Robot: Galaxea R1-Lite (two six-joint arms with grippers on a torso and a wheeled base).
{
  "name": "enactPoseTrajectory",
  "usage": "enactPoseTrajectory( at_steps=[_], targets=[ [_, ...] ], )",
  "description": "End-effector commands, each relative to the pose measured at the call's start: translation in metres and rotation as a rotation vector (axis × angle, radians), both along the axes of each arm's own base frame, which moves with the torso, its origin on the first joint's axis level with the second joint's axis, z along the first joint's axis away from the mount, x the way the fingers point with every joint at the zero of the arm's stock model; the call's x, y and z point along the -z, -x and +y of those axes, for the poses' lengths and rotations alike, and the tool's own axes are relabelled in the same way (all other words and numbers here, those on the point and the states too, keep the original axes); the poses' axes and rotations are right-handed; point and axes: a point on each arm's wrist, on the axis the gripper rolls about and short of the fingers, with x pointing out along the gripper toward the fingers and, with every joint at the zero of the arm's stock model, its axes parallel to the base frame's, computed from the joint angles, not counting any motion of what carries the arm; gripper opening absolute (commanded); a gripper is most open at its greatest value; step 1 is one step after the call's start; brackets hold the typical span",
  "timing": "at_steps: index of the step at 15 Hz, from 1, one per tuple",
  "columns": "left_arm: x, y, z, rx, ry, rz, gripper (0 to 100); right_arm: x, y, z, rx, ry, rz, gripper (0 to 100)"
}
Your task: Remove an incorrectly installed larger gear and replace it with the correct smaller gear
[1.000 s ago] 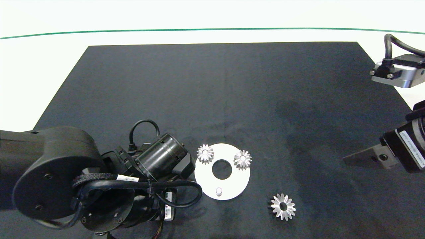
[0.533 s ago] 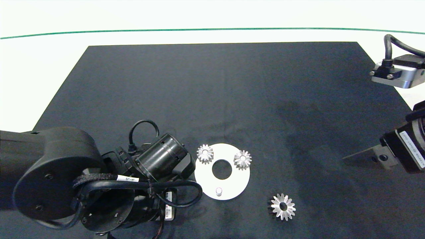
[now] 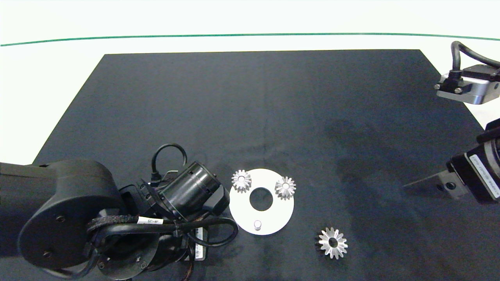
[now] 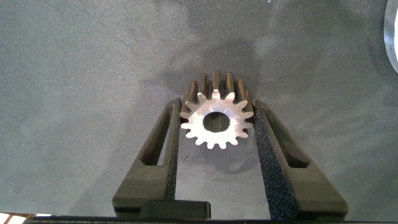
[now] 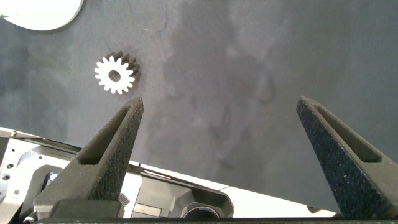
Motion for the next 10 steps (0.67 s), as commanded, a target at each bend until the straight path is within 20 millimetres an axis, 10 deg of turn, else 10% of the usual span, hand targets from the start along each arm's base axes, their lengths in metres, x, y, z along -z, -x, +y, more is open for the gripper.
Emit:
enactPoseTrajectory(
  at_steps=[1,10],
  targets=[
    [0.002,0.0,0.0,-0.002,-0.009,0.011,22,0.001,0.0,0.0,0.001,0.005,0.006,100],
    [-0.014,0.01,-0.003,0.061,0.019,-0.034,5,-0.001,0.002,-0.001,0.0,-0.001,-0.001,100]
  ],
)
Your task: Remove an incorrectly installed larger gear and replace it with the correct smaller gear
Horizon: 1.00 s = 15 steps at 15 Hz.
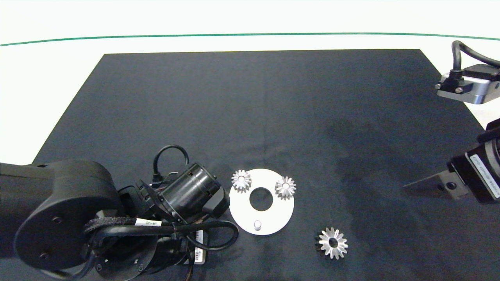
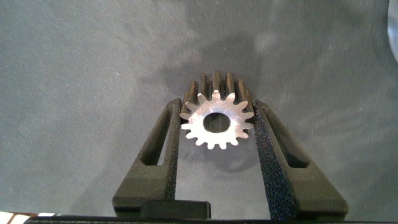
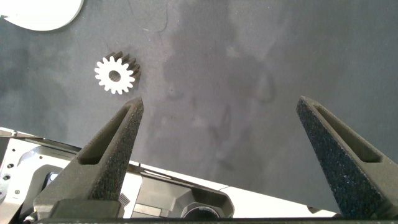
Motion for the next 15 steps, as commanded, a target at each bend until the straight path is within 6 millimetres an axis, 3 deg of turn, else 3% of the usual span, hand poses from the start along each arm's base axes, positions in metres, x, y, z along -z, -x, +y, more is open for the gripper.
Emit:
enactPoseTrajectory(
  at_steps=[1,11,15],
  targets=[
    [-0.013,0.006,-0.005,0.064,0.012,-0.04,4,-0.002,0.003,-0.002,0.001,-0.002,-0.005,100],
    [-0.039,0.038,-0.028,0.316,-0.063,-0.035,4,-0.008,0.013,-0.009,-0.015,-0.021,-0.031,100],
    [-0.047,0.036,-0.033,0.408,-0.096,-0.064,4,-0.011,0.02,-0.013,-0.031,-0.026,-0.042,100]
  ],
)
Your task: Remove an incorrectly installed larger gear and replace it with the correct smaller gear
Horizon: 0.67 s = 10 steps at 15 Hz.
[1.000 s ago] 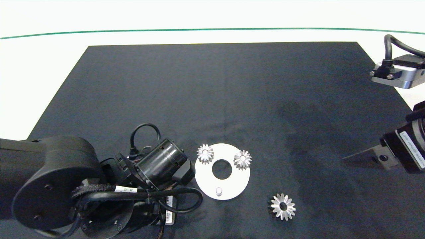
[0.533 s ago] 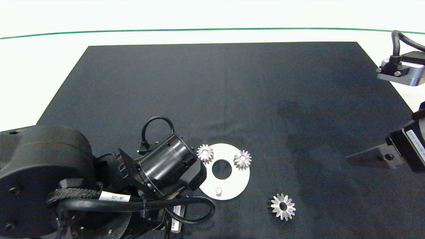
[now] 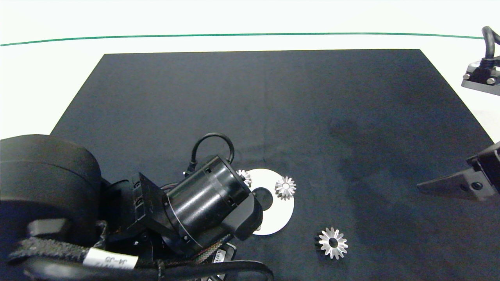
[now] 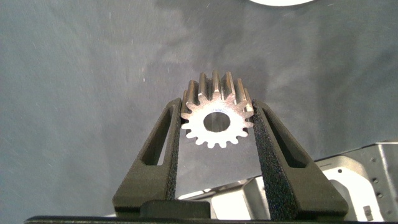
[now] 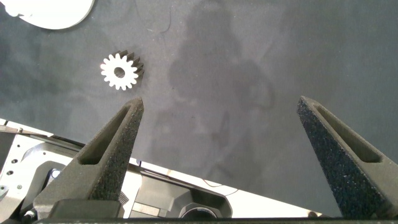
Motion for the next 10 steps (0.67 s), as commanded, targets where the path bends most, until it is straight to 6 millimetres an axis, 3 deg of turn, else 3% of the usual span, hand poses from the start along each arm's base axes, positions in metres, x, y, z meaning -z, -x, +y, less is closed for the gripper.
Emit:
enactPoseTrajectory(
  at_steps=[1,10],
  targets=[
    [-0.004,0.002,-0.005,0.064,-0.02,-0.018,4,-0.002,0.007,-0.005,-0.002,-0.003,-0.008,100],
    [-0.001,-0.013,-0.029,0.264,-0.159,-0.054,4,-0.008,0.036,-0.024,-0.05,0.006,-0.069,100]
  ],
)
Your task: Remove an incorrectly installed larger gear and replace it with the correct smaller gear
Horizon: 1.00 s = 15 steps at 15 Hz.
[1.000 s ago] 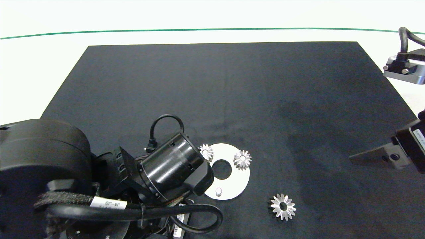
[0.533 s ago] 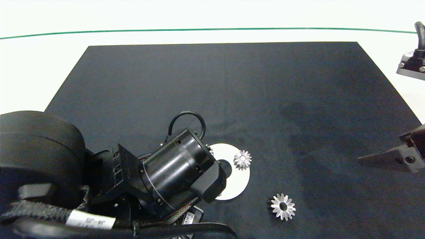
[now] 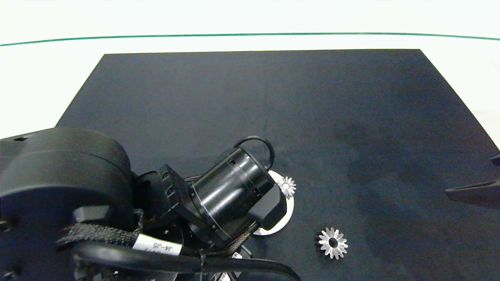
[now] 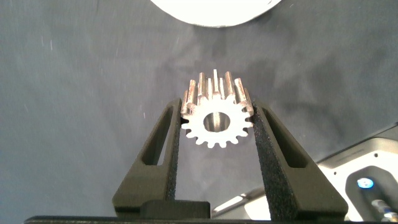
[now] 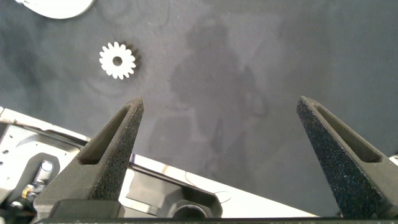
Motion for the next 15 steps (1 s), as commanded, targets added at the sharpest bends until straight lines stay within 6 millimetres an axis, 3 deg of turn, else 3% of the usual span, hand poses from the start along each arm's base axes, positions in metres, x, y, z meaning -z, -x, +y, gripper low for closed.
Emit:
enactPoseTrajectory(
  at_steps=[1,7,15],
  targets=[
    [0.001,-0.01,-0.014,0.034,-0.024,-0.01,4,-0.002,0.013,-0.009,-0.006,-0.003,-0.022,100],
    [0.002,-0.022,-0.039,0.079,-0.036,-0.028,4,-0.002,0.015,-0.02,0.054,0.004,-0.031,100],
    [0.0,-0.028,-0.049,0.108,-0.042,-0.045,4,-0.001,0.015,-0.021,0.056,0.005,-0.03,100]
  ],
)
